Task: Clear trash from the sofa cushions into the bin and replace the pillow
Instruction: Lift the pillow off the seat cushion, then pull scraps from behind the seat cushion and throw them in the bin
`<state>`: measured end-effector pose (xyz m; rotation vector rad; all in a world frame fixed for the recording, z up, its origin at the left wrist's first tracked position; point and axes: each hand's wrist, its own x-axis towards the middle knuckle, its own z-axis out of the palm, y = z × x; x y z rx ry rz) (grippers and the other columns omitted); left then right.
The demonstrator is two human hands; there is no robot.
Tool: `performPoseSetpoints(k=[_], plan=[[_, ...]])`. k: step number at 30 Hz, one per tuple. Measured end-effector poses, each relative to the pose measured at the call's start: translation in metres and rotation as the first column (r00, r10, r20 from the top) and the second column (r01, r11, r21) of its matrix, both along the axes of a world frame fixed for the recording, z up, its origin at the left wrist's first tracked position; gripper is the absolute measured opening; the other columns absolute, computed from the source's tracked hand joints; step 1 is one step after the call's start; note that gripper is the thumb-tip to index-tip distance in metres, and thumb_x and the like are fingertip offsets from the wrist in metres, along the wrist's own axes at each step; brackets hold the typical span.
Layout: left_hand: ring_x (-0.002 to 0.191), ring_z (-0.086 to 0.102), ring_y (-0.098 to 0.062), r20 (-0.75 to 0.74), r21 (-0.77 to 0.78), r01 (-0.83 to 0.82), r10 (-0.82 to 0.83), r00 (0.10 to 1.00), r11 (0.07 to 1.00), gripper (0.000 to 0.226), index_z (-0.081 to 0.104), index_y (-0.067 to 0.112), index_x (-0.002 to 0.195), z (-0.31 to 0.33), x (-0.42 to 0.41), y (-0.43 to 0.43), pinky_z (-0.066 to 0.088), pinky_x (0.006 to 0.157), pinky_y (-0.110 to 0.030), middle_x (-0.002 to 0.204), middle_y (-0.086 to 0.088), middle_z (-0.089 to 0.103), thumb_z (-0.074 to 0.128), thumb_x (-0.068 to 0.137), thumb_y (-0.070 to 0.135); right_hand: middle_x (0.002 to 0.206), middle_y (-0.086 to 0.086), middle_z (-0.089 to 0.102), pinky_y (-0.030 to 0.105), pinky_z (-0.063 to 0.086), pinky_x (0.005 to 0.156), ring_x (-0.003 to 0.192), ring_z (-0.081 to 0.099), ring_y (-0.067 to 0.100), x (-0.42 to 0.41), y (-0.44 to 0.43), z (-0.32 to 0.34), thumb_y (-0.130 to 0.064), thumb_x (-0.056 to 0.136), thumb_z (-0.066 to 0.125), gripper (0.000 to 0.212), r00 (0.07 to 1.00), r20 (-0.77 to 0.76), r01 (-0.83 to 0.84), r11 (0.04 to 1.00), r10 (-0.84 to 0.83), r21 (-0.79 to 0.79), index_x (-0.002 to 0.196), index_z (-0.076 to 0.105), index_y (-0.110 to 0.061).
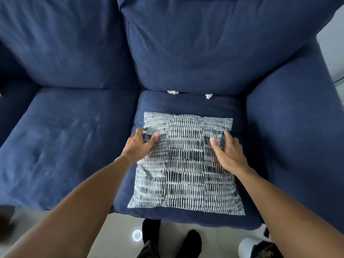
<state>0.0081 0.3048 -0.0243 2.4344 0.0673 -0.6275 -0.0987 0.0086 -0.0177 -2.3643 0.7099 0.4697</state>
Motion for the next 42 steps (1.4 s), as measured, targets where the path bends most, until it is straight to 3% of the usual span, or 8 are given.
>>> performPoseSetpoints(k=[3,8,16,26,36,42], plan=[[0.128,0.048,-0.030,0.022,0.012,0.047,-0.048,0.999,0.999,0.090,0.038,0.017,0.144,0.013,0.012,-0.002,0.039,0.104,-0.040,0.139,-0.012,0.052,0.045,0.081,0.079,0.163,0.007,0.014,0.054,0.030,0.111,0.147,0.020,0.031,0.016,-0.004,0.015,-0.082,0.086,0.020,0.091,0.999,0.026,-0.040,0.999,0.041,-0.025,0.158,0.009,-0.027],[0.124,0.049,-0.030,0.068,0.040,0.100,-0.103,0.992,0.994,0.091,0.039,0.016,0.142,0.040,0.038,-0.010,0.040,0.095,-0.039,0.132,-0.010,0.055,0.040,0.079,0.083,0.163,0.006,0.015,0.052,0.030,0.111,0.148,0.021,0.028,0.045,-0.006,0.042,-0.081,0.088,0.022,0.088,0.992,0.071,-0.100,0.991,0.106,-0.083,0.157,0.009,-0.028],[0.141,0.037,-0.028,0.180,0.018,0.120,-0.121,0.976,0.993,0.088,0.030,0.021,0.151,0.069,0.078,-0.036,0.036,0.108,-0.041,0.152,-0.008,0.043,0.050,0.085,0.074,0.159,0.008,0.024,0.049,0.029,0.113,0.145,0.022,0.028,0.089,-0.012,0.068,-0.078,0.090,0.030,0.087,0.974,0.169,-0.117,0.976,0.149,-0.183,0.156,0.014,-0.023],[0.139,0.040,-0.023,0.207,-0.047,0.158,-0.145,0.967,0.986,0.090,0.033,0.025,0.148,0.086,0.111,-0.051,0.038,0.109,-0.040,0.149,-0.006,0.045,0.052,0.079,0.079,0.158,0.006,0.024,0.048,0.028,0.115,0.145,0.021,0.028,0.117,-0.013,0.085,-0.077,0.089,0.032,0.087,0.968,0.208,-0.094,0.973,0.138,-0.208,0.156,0.013,-0.025],[0.139,0.040,-0.024,0.177,-0.043,0.186,-0.176,0.968,0.982,0.090,0.032,0.026,0.149,0.070,0.139,-0.064,0.041,0.109,-0.045,0.148,-0.005,0.046,0.051,0.079,0.079,0.157,0.008,0.027,0.049,0.033,0.111,0.143,0.026,0.029,0.142,-0.022,0.068,-0.076,0.090,0.034,0.087,0.979,0.172,-0.075,0.973,0.114,-0.216,0.155,0.017,-0.021],[0.136,0.042,-0.023,0.175,-0.027,0.200,-0.192,0.966,0.979,0.086,0.037,0.022,0.147,0.035,0.159,-0.075,0.041,0.109,-0.041,0.145,-0.004,0.049,0.054,0.081,0.075,0.157,0.010,0.028,0.050,0.036,0.109,0.142,0.028,0.030,0.162,-0.032,0.033,-0.075,0.090,0.034,0.089,0.986,0.127,-0.078,0.976,0.106,-0.205,0.156,0.017,-0.017]])
